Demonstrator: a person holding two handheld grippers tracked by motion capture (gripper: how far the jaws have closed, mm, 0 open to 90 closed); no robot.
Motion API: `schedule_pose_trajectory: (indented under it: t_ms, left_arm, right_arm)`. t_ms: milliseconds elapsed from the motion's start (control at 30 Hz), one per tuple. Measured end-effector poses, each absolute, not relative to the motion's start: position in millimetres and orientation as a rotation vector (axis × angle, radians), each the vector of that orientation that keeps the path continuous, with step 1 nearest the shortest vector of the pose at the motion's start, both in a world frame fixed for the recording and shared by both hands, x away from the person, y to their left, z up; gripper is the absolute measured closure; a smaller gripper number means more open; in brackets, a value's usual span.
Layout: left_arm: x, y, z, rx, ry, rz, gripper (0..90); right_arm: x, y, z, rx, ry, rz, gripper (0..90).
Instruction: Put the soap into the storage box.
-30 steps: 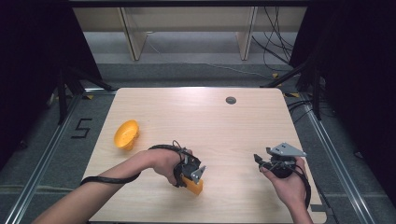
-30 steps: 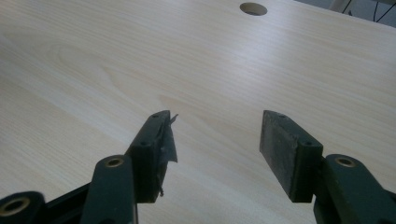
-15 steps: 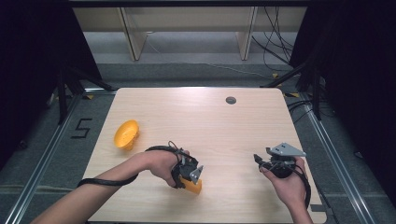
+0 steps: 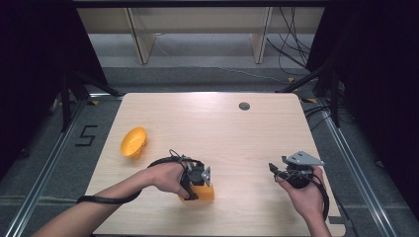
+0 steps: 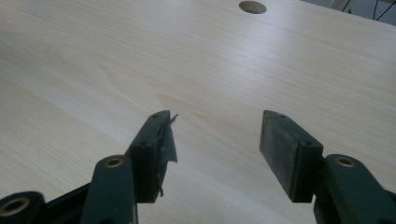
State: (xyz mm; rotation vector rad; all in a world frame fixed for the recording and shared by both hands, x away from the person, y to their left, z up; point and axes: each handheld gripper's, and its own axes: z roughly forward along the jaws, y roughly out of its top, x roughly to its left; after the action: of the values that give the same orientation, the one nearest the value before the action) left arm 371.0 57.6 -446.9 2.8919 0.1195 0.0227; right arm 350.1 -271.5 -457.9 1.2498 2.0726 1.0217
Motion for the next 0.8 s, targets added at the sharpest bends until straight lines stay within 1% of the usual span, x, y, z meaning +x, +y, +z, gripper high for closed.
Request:
schedule_pose_trajectory:
  t_ms: [67, 100, 167, 200, 233, 267, 333, 367, 433, 500, 600, 800]
  left_arm:
    - [371, 59, -445, 2.862, 0.273, 0.013, 60.4]
    - [372, 60, -443, 2.848, 0.379, -0.014, 60.4]
    - [374, 64, -439, 2.748, 0.705, -0.067, 60.4]
    - [375, 66, -437, 2.71, 0.807, -0.094, 60.4]
    - [377, 68, -435, 2.709, 0.864, -0.119, 60.5]
    - [378, 69, -433, 2.719, 0.888, -0.125, 60.4]
    - [378, 71, -431, 2.712, 0.909, -0.071, 60.5]
    - [378, 71, -431, 2.712, 0.909, -0.071, 60.5]
    - [379, 74, -429, 2.71, 0.934, -0.028, 60.5]
    - [380, 75, -428, 2.7, 0.954, -0.041, 60.5]
    - [380, 76, -426, 2.705, 0.99, -0.072, 60.5]
    - [380, 79, -425, 2.695, 1.026, -0.066, 60.5]
  right_arm:
    - [350, -271, -458, 1.248, 2.071, 1.021, 44.3]
    - [349, -271, -457, 1.251, 2.07, 1.017, 44.3]
    - [350, -271, -457, 1.242, 2.068, 1.012, 44.3]
    - [350, -272, -458, 1.235, 2.071, 1.01, 44.3]
    - [350, -272, -458, 1.237, 2.072, 1.01, 44.3]
    - [350, -271, -458, 1.237, 2.069, 1.011, 44.3]
    - [350, -272, -458, 1.227, 2.067, 1.006, 44.3]
    - [350, -272, -458, 1.227, 2.067, 1.006, 44.3]
    - [350, -272, -458, 1.232, 2.067, 1.006, 44.3]
    - [347, -269, -458, 1.298, 2.067, 1.012, 44.3]
    - [348, -270, -457, 1.286, 2.067, 1.013, 44.3]
    - [350, -272, -457, 1.233, 2.06, 1.002, 44.3]
